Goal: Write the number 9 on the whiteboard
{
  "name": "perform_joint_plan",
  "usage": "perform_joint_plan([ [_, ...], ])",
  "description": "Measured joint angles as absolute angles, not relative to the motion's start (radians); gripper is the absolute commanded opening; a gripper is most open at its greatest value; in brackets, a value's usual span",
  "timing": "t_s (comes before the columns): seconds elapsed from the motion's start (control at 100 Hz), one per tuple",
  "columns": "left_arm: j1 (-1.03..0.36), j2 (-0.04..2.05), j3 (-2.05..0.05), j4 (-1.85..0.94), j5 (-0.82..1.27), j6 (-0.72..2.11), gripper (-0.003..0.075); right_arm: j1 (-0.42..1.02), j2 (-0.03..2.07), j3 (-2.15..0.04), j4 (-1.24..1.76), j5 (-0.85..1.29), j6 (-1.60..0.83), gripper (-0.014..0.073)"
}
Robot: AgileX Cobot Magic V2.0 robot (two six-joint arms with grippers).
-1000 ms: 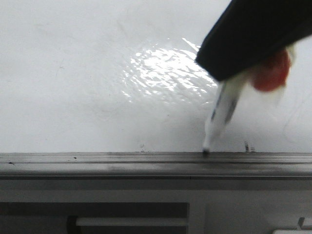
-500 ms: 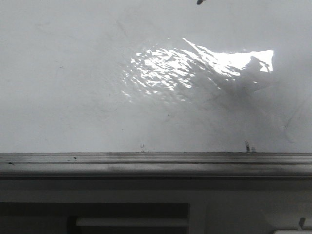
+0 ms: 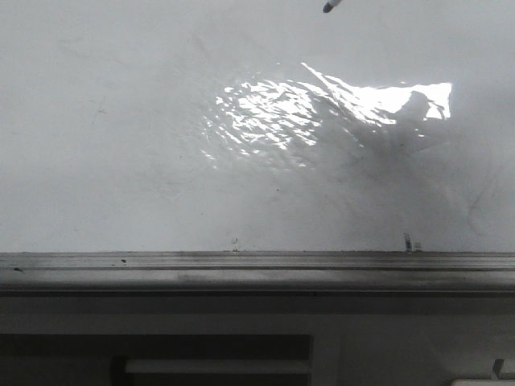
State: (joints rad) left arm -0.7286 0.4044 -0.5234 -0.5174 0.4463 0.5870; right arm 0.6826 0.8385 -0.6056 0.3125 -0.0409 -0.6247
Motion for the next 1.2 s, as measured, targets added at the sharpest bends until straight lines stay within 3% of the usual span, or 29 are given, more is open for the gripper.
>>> perform_joint_plan([
  [0.87, -0.729, 0.404, -0.523, -0.524, 0.446, 0.585, -0.0020, 0.607, 1.017, -0.610, 0.332, -0.160, -0.672, -0.0041],
  [1.2, -0.729, 0.404, -0.512, -0.525, 0.446, 0.585, -0.0020, 0.641, 1.029, -0.614, 0.342, -0.038, -0.672, -0.0041],
])
